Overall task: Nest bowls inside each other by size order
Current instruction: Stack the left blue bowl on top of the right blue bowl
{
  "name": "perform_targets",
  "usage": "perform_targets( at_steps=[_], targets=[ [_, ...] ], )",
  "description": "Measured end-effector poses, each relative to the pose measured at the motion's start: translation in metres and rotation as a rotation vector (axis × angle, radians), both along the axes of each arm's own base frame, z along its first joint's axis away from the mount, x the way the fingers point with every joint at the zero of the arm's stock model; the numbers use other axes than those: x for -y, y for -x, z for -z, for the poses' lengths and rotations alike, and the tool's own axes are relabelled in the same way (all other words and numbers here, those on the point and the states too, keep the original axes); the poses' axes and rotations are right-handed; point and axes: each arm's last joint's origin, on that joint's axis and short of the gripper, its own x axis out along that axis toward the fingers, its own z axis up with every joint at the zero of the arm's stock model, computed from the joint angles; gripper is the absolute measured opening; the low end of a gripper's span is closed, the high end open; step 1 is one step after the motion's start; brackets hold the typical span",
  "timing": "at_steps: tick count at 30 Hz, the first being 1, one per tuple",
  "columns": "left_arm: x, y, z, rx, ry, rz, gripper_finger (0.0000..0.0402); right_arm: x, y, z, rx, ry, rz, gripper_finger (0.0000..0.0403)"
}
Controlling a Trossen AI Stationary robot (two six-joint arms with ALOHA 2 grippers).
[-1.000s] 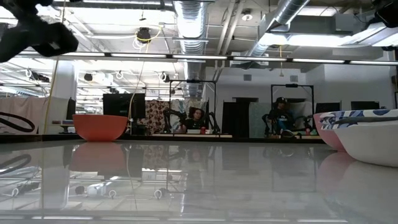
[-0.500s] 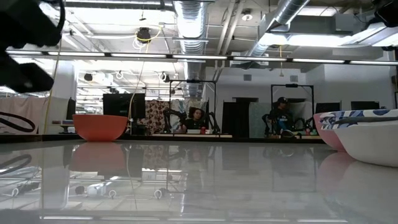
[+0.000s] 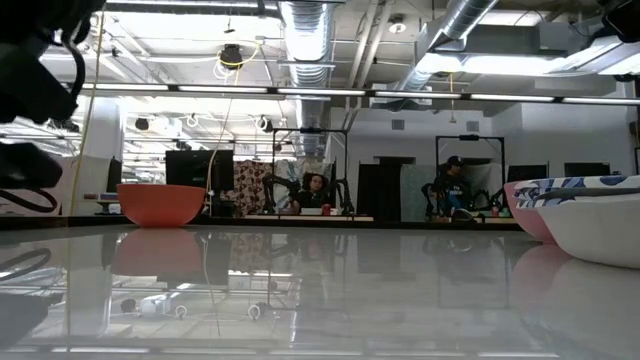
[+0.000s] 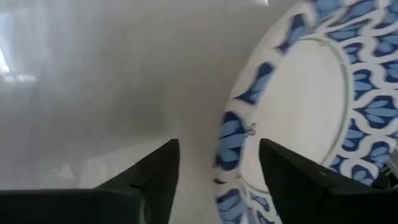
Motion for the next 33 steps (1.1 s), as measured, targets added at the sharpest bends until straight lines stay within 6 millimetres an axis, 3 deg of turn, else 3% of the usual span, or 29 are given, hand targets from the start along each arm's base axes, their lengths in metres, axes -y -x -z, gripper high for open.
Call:
perform_targets(
  at_steps=[13, 33],
  targets=[
    [0.0022, -0.0044, 0.0013, -0.016, 0.086, -0.11, 0.0012, 0.0002, 0.0, 0.0, -0.001, 0.001, 0.001, 0.0194],
    [-0.0047, -0.007, -0.0057, -0.111, 0.134, -0.358, 0.0, 0.004, -0.0038, -0.0006, 0.042, 0.039, 0.038, 0.0194]
  ],
)
